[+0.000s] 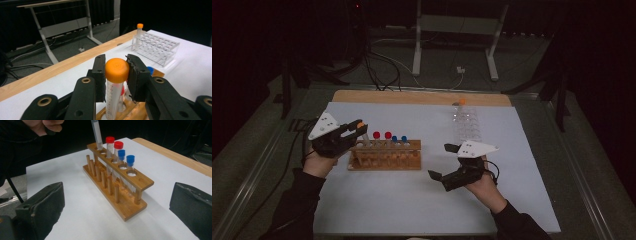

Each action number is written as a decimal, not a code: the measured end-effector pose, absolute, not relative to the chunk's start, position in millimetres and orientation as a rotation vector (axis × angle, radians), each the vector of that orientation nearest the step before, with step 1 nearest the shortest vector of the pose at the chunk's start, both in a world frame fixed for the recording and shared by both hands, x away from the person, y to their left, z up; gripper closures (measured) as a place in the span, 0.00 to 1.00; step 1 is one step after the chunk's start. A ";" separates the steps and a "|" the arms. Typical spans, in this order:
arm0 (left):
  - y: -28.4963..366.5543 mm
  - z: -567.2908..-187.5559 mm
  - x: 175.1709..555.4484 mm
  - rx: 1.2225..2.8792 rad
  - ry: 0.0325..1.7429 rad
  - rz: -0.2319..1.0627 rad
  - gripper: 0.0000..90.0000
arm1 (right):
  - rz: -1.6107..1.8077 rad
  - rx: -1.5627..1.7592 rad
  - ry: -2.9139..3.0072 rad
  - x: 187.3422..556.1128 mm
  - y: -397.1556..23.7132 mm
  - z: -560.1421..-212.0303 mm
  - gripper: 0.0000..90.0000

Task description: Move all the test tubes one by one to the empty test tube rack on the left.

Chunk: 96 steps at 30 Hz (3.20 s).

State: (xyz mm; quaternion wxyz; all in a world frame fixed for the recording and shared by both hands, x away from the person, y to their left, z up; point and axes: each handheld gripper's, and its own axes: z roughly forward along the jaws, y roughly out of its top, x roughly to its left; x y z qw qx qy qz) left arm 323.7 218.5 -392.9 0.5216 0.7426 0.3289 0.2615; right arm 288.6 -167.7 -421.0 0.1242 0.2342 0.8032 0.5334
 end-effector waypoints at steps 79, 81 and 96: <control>206.1 -412.1 323.2 1.792 0.748 0.370 0.04 | 1.461 0.893 2.197 359.0 -222.6 -415.5 0.00; 205.7 -411.4 322.7 1.794 0.747 0.374 0.04 | 1.437 0.933 2.193 370.3 -226.8 -418.0 0.00; 204.4 -410.6 322.1 1.799 0.743 0.373 0.04 | 1.218 1.154 2.178 450.6 -234.8 -433.4 0.43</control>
